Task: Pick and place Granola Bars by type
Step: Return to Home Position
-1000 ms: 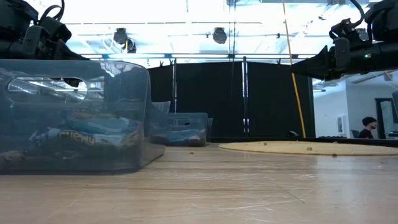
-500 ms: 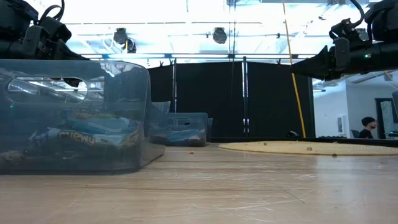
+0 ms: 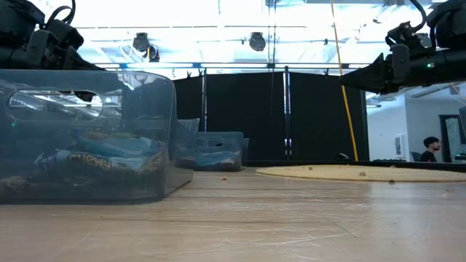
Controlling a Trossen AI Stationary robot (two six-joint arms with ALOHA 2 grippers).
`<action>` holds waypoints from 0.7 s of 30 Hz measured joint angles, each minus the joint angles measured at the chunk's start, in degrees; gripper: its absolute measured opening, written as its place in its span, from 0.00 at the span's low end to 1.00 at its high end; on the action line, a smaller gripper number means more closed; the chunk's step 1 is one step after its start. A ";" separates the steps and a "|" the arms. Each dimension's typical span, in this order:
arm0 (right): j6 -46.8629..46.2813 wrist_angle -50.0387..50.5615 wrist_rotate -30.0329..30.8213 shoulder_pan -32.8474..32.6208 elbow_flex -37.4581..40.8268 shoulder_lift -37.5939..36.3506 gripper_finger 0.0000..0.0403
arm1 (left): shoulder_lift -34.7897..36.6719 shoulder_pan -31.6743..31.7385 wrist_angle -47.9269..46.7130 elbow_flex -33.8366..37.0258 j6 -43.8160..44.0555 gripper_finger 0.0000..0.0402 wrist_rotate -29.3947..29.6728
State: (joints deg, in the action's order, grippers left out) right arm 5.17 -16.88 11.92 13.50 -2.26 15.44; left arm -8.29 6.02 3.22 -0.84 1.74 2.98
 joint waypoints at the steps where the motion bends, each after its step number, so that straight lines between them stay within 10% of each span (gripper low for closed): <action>1: 0.02 0.00 0.02 0.02 0.02 -0.02 0.45 | 0.00 0.00 -0.01 0.00 0.00 0.41 0.00; 21: 0.00 0.00 0.02 0.00 0.02 0.00 0.44 | 0.00 0.00 -0.01 0.00 0.00 0.41 0.00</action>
State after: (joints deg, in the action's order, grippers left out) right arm 5.17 -16.88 11.94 13.50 -2.24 15.44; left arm -8.29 6.02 3.20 -0.84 1.74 2.98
